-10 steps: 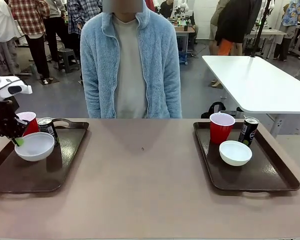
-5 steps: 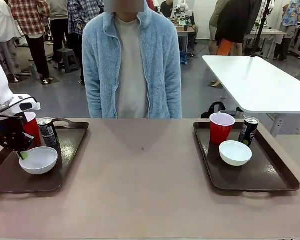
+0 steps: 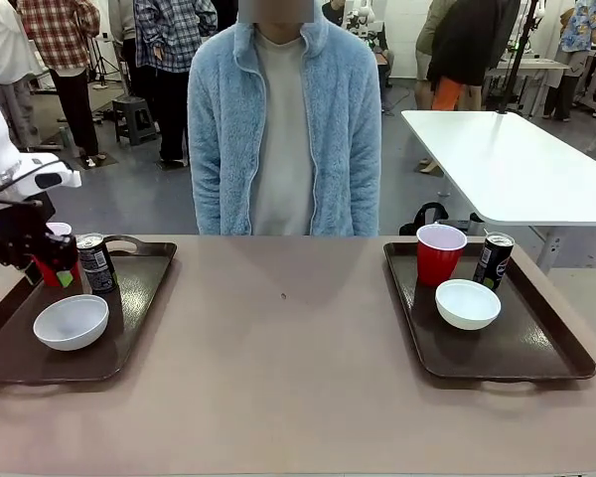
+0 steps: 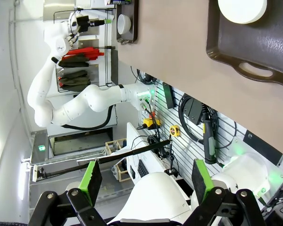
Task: Prepare tableware on both trays.
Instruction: Pick up a Picnic Bowl from the table and place it on a Handle tray.
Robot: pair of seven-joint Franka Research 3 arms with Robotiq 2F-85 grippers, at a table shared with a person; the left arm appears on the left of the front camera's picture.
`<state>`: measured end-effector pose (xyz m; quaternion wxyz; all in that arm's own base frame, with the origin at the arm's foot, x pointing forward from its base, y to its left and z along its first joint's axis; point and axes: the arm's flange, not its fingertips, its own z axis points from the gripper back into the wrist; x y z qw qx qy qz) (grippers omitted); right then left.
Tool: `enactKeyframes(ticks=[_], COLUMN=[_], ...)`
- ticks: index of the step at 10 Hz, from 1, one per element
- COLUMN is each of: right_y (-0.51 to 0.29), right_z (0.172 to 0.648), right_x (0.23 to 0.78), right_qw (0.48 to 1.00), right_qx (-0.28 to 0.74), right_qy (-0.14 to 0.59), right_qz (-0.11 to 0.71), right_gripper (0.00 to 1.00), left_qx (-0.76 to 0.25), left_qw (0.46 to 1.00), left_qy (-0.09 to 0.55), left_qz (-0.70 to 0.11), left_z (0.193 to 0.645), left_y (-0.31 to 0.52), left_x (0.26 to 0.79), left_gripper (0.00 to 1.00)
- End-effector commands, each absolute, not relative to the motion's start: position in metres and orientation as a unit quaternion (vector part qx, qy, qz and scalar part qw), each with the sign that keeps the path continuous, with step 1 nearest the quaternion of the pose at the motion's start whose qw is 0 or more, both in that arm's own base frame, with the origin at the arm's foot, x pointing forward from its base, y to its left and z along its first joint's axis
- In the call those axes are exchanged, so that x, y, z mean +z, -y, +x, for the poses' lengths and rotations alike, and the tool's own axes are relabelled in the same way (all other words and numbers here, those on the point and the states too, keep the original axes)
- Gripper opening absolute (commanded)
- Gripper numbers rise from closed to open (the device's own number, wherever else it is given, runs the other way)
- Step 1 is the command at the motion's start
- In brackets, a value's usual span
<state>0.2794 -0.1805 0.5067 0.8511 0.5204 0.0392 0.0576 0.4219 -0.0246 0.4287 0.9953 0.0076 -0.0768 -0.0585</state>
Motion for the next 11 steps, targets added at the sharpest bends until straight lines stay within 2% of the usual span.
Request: enactKeyframes(ticks=[1, 3, 4, 5, 11], right_y=[0.181, 0.181, 0.181, 0.181, 0.181], right_z=[0.279, 0.279, 0.279, 0.279, 0.279], right_x=[0.508, 0.508, 0.508, 0.508, 0.508], right_qw=[0.846, 0.846, 0.846, 0.846, 0.846], right_qx=[0.064, 0.064, 0.064, 0.064, 0.064], right_qy=[-0.033, -0.033, -0.033, -0.033, -0.033], right_qz=[0.528, 0.528, 0.528, 0.528, 0.528], right_gripper=[1.00, 1.00, 1.00, 1.00, 1.00], left_qx=[-0.067, -0.069, -0.065, -0.053, -0.062], left_qw=[0.995, 0.994, 0.994, 0.995, 0.994], left_qy=[0.075, 0.072, 0.075, 0.075, 0.079], left_qz=[-0.026, -0.036, -0.040, -0.039, -0.033], left_z=[0.422, 0.423, 0.420, 0.416, 0.421], left_y=[0.033, 0.042, 0.046, 0.048, 0.047], left_x=[0.457, 0.483, 0.492, 0.499, 0.495], left_gripper=[1.00, 1.00, 0.83, 0.91, 0.91])
